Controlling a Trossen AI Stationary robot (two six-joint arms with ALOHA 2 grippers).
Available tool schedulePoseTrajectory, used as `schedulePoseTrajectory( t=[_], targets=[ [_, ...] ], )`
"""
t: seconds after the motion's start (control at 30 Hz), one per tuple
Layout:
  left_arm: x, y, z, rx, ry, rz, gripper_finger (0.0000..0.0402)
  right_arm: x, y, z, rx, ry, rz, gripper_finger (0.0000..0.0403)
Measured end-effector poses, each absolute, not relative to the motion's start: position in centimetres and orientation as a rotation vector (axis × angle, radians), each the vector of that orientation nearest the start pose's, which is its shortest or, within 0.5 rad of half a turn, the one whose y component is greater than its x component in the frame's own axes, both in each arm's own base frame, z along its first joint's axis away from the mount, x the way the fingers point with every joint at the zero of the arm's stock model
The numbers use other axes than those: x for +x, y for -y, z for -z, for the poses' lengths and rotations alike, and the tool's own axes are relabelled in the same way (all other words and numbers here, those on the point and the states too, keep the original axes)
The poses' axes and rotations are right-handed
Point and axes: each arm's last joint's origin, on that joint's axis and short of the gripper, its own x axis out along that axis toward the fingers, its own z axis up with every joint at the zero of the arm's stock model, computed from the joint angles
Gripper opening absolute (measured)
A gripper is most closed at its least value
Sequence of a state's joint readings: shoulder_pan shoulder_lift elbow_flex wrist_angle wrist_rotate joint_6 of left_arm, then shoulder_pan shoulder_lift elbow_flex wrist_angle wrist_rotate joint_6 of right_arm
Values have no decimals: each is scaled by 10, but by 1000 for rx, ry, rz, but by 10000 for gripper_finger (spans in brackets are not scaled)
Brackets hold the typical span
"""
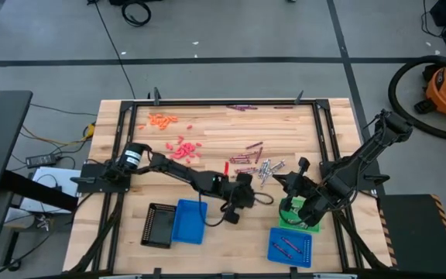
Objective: Sort crayons
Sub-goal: Put the black crayon into the green bin
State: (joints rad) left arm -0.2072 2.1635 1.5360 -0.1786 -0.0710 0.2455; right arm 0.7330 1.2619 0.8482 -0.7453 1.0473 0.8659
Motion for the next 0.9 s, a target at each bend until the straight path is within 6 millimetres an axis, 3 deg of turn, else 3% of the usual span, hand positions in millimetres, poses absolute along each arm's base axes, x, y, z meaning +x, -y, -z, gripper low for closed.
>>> schedulePoseTrajectory(
  t=[0.33,0.9],
  targets=[
    [480,88,-194,392,-648,253,12,159,-114,-236,-109,-489,680,10],
    [532,101,-192,443,-482,313,17,144,-92,-237,-82,-473,852,10]
  ],
)
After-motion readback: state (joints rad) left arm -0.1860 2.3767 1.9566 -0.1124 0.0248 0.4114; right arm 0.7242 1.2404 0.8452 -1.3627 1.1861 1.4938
